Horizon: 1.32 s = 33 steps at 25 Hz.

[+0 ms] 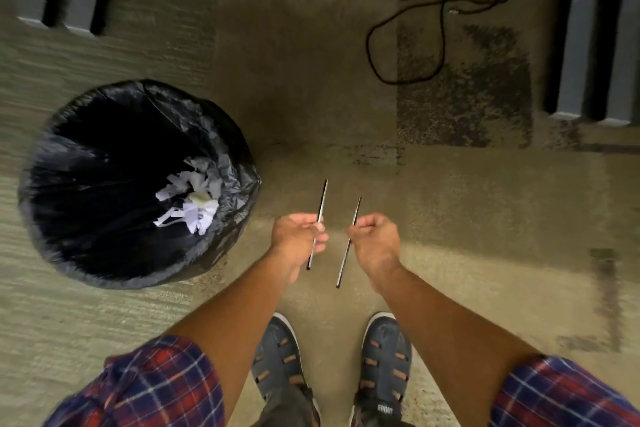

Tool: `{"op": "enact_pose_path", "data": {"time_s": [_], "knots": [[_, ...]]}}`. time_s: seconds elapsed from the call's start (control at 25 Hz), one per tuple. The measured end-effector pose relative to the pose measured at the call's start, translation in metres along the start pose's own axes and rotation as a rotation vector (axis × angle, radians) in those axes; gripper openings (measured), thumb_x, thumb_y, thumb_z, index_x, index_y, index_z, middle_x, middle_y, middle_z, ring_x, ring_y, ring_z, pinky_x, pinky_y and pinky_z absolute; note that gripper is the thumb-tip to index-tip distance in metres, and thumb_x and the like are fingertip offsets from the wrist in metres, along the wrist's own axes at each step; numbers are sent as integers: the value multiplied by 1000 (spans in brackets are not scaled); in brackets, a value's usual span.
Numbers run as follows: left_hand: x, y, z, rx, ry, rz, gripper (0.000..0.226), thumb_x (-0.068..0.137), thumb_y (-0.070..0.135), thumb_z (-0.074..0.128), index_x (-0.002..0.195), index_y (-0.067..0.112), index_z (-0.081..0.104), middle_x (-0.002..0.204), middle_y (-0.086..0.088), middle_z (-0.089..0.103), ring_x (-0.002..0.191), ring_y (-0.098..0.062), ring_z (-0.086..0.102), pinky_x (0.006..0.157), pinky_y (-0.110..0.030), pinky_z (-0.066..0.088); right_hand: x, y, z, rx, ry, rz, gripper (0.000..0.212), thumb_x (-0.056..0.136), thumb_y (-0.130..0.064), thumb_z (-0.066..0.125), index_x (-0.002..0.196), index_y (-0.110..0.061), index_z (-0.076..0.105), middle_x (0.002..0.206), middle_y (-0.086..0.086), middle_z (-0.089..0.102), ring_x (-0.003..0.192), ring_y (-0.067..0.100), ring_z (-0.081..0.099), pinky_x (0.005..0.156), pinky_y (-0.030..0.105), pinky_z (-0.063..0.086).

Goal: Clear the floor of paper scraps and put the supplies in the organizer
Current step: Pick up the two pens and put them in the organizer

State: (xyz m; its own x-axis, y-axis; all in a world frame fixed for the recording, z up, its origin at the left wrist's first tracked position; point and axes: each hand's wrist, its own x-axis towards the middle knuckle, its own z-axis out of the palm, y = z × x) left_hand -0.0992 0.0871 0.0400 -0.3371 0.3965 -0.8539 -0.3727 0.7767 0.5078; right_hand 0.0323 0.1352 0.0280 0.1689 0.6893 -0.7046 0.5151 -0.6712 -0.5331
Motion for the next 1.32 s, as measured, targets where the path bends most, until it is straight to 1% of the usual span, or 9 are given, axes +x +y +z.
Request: {"op": "enact_pose_path", "data": {"time_s": [0.12,0.32,0.52,0.68,0.8,0.88,1.0,1.2,1.32], "knots": [[-56,31,-6,-43,-24,11,19,94,-2,68,113,-1,72,100,-19,76,89,-29,75,92,-47,60,-41,-36,-30,80,-41,-7,13,83,-4,70,91,-13,69,83,8,74,71,19,63,79,40,59],[-158,86,-14,-84,-71,55,14,97,1,66,109,2,74,98,-19,82,87,-29,79,79,-40,64,-125,-111,-87,279,-232,-11,12,87,4,70,88,-8,71,86,18,76,67,22,70,70,40,63],[-259,137,-17,-135,-131,155,18,99,2,65,110,4,78,99,-20,82,90,-34,77,89,-52,61,-199,-177,-145,295,-307,-79,9,88,9,69,96,6,72,84,19,72,68,23,67,64,33,61],[-337,177,-23,-117,-170,193,18,99,2,65,109,5,78,95,-17,83,86,-28,78,84,-45,63,-247,-218,-196,272,-348,-147,8,88,3,72,93,-2,75,79,16,76,57,16,67,59,32,61],[-393,207,-26,-59,-187,244,19,99,-1,62,109,3,78,98,-19,82,87,-29,76,76,-35,63,-284,-247,-232,271,-358,-175,12,88,-2,74,100,-3,74,89,24,77,62,20,68,67,40,62],[-426,227,-26,-36,-179,284,20,98,-5,62,109,2,77,99,-20,82,88,-31,77,74,-33,64,-309,-268,-256,269,-375,-194,14,89,-2,75,102,-4,73,89,21,77,62,19,69,62,35,62],[-464,255,-24,-13,-197,309,20,97,-7,62,110,1,76,101,-23,81,85,-31,77,72,-32,65,-340,-295,-290,247,-403,-261,14,89,-3,75,103,-4,73,89,17,78,65,20,69,59,31,62],[-520,287,-19,111,-209,341,22,98,-3,62,106,7,80,95,-17,83,80,-26,78,75,-37,65,-383,-325,-340,200,-391,-329,11,88,-4,76,98,-6,76,87,16,79,73,25,76,73,43,66],[-545,310,-18,165,-215,369,22,97,1,65,101,13,83,92,-15,83,81,-26,81,76,-41,66,-398,-344,-362,169,-384,-373,7,88,-5,76,92,-11,77,78,9,79,70,23,78,64,33,65]]}}
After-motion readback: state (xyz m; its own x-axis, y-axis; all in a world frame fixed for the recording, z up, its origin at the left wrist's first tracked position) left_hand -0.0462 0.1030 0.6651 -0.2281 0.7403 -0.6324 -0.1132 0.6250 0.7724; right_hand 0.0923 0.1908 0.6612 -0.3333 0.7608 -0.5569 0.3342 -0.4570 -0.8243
